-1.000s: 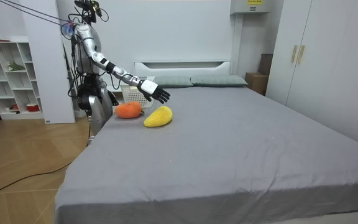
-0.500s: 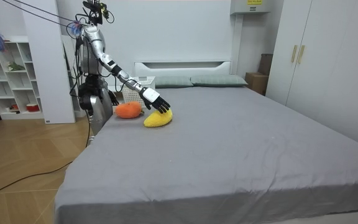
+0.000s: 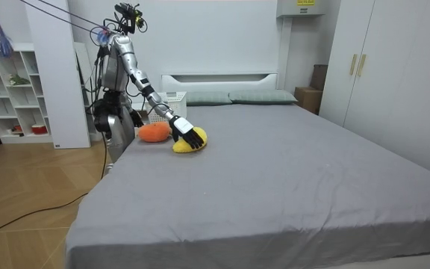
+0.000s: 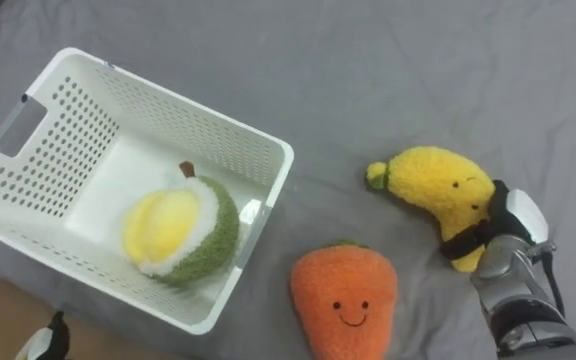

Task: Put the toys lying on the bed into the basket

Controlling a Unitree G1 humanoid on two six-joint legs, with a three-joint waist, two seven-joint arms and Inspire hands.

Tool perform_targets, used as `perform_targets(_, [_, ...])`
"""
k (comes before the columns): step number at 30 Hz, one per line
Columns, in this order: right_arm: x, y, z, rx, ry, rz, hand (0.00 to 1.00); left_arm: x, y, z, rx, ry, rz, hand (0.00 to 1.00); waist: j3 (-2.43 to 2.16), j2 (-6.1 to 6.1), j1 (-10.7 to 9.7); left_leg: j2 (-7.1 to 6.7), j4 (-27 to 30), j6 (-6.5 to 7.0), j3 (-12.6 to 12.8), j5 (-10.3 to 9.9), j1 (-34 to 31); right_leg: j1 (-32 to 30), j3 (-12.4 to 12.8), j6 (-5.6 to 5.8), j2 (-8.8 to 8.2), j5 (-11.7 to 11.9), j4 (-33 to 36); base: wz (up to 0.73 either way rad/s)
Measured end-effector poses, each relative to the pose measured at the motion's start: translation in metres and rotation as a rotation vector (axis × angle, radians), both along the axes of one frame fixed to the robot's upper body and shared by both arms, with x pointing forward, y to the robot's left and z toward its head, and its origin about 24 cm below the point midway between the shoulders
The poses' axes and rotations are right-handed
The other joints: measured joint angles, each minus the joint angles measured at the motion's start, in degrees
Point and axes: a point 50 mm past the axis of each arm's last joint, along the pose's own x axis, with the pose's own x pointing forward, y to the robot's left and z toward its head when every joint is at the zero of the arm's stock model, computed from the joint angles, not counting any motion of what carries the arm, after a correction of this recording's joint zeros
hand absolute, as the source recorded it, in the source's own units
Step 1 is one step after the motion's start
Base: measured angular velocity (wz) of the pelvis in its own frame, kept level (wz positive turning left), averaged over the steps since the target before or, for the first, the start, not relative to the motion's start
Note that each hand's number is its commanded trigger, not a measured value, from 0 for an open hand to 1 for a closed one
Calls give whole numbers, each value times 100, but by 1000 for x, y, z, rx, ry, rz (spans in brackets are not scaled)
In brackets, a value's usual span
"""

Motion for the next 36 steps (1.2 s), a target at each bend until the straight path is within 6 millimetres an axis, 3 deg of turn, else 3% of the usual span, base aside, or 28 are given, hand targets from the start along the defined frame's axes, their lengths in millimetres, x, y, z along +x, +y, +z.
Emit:
perform_targets(5, [-2, -2, 0, -14, -1, -13, 0, 0, -2, -1, -12, -1, 4, 0, 11, 18, -2, -1, 15, 0, -62, 0, -53, -28, -47, 0, 3, 0, 0, 6])
perform_targets(9, [-3, -6, 1, -35, -12, -28, 0, 3, -2, 0, -32, -20, 21, 0, 65, 101, 0, -9, 19, 0, -93, 0, -85, -46, -52, 0, -3, 0, 3, 3])
perform_targets(13, [0, -7, 6, -57, -43, -46, 4, 3, -1, 0, -50, -31, 53, 0, 53, 131, 18, -12, 26, -7, -86, 22, -207, -185, -55, -8, -10, 5, 20, -3])
perform_targets(15, [1, -8, 7, -63, -48, -56, 58, 3, -1, 1, -48, -33, 53, 0, 50, 137, 29, -12, 24, -12, -94, 35, -220, -201, -56, -9, -9, 6, 24, 0])
perform_targets(17, [1, -9, 7, -70, -52, -64, 100, 4, -1, 1, -48, -35, 53, 0, 46, 149, 40, -12, 24, -14, -114, 38, -224, -202, -64, -9, -7, 6, 25, 4])
perform_targets(25, [2, -12, 11, -81, -66, -97, 100, 7, -7, 1, -52, -42, 12, 0, 48, 267, 36, -19, 26, -11, -166, 66, -262, -247, -200, -9, -34, 6, 107, 4])
perform_targets(36, [2, -16, 13, -54, -72, -143, 100, 6, -11, -1, -52, -26, -10, 0, 48, 301, 33, -45, 4, -9, -162, 132, -269, -250, -195, -10, -64, 5, 111, 0])
